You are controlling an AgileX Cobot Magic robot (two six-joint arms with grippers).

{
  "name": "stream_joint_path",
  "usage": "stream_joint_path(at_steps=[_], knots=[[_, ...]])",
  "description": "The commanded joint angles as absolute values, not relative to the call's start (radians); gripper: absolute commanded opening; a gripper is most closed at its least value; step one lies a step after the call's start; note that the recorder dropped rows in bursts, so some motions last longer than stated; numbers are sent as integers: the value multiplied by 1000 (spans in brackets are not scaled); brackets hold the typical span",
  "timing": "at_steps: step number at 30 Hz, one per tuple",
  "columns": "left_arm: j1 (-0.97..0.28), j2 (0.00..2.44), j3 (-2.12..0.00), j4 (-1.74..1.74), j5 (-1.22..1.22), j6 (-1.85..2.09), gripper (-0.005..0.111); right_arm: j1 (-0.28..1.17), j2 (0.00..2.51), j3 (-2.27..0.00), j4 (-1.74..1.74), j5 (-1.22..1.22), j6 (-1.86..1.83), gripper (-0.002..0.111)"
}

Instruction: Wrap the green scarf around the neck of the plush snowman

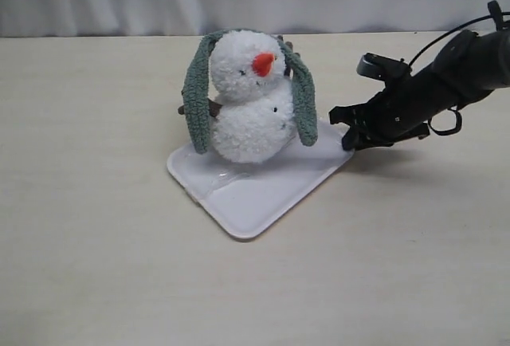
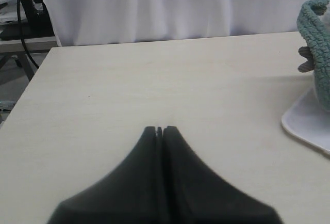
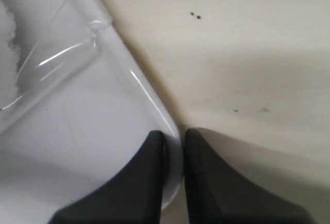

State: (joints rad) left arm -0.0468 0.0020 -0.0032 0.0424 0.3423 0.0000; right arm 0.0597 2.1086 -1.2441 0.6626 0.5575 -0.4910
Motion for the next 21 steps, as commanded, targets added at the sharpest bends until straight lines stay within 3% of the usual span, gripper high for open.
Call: stream_joint_path(at_steps=[1, 11, 18, 21], knots=[[-48, 0, 0, 40, 332, 0, 0, 55, 2038, -1132, 645, 374, -410, 4], [-48, 0, 0, 40, 332, 0, 0, 61, 1975, -879, 853, 100, -309, 4], [-48, 0, 0, 40, 332, 0, 0, 61, 1975, -848, 881, 135, -309, 5], [-48, 0, 0, 40, 332, 0, 0, 61, 1975, -848, 881, 140, -309, 12]])
